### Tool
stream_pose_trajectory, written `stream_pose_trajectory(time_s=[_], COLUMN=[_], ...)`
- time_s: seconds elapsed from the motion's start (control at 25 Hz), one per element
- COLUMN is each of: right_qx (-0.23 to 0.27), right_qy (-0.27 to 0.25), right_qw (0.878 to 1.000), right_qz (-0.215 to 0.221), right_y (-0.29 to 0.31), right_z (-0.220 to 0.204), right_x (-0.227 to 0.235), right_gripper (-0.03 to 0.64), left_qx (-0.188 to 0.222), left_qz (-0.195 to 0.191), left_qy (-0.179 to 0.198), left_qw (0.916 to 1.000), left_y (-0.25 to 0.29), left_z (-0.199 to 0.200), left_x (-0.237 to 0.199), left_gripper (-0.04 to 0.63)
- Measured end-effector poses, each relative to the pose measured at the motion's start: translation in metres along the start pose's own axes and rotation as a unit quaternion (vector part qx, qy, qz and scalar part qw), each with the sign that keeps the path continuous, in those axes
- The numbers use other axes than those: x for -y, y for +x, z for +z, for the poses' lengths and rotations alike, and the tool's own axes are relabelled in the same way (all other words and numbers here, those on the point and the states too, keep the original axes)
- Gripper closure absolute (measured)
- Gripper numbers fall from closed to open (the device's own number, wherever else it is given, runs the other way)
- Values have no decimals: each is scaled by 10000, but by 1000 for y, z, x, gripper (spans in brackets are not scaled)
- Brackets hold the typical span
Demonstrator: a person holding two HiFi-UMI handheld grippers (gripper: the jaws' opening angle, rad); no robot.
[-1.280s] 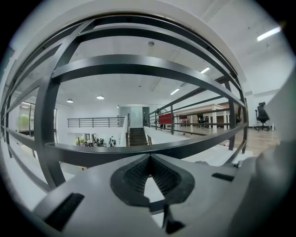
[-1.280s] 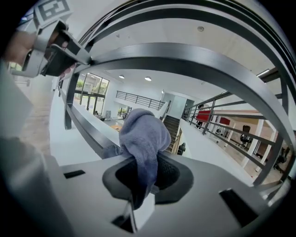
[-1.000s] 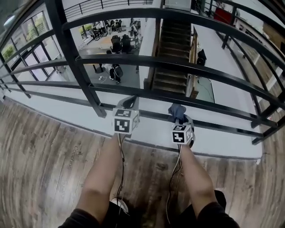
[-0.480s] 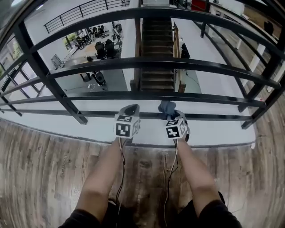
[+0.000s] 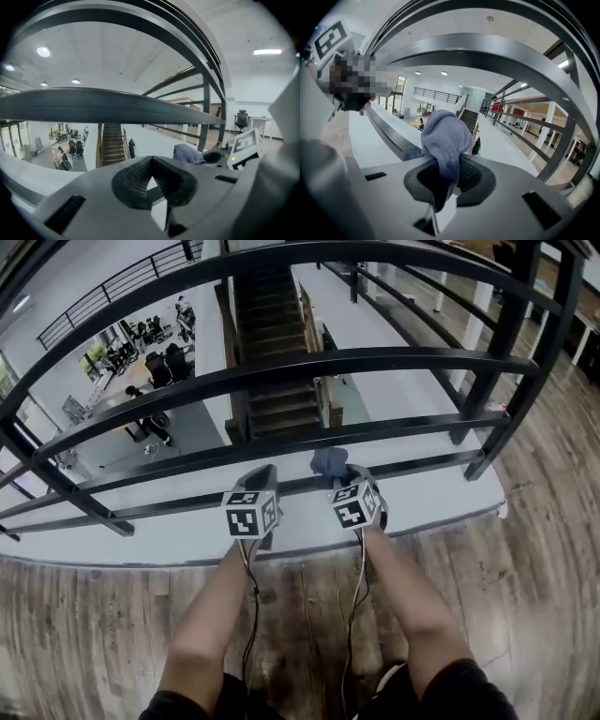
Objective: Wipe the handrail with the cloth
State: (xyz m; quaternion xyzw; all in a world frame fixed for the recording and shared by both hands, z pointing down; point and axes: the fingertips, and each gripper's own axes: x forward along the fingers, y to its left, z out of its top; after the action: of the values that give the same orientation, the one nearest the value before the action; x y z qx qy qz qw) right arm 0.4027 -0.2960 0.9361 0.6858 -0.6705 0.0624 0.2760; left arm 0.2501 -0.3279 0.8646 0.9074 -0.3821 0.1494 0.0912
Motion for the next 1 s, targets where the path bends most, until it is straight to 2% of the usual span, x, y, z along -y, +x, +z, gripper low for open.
stream_pose_trajectory(time_s=[0.2, 0.32, 0.48, 0.72, 1.0], right_qx=[-8, -111, -282, -266, -222], right_qy=[283, 638, 538, 796, 831], right_qw=[9992, 9973, 9975, 9951, 9904], right_qz=[-284, -343, -362, -522, -1085], right_y=[-14, -19, -26, -42, -63], right_z=[-31, -51, -69, -99, -137], right_x=[71, 106, 143, 206, 280], right_gripper=[563, 563, 563, 563, 563], left_qx=[6, 116, 125, 71, -46], left_qz=[-343, -721, -1016, -1385, -1735], left_qy=[3, 85, 90, 239, 248], left_qw=[9994, 9973, 9947, 9901, 9845], left_y=[36, 53, 78, 109, 140], left_z=[0, 0, -1, 6, -6], left_x=[73, 119, 175, 250, 308], left_gripper=[592, 592, 592, 592, 592])
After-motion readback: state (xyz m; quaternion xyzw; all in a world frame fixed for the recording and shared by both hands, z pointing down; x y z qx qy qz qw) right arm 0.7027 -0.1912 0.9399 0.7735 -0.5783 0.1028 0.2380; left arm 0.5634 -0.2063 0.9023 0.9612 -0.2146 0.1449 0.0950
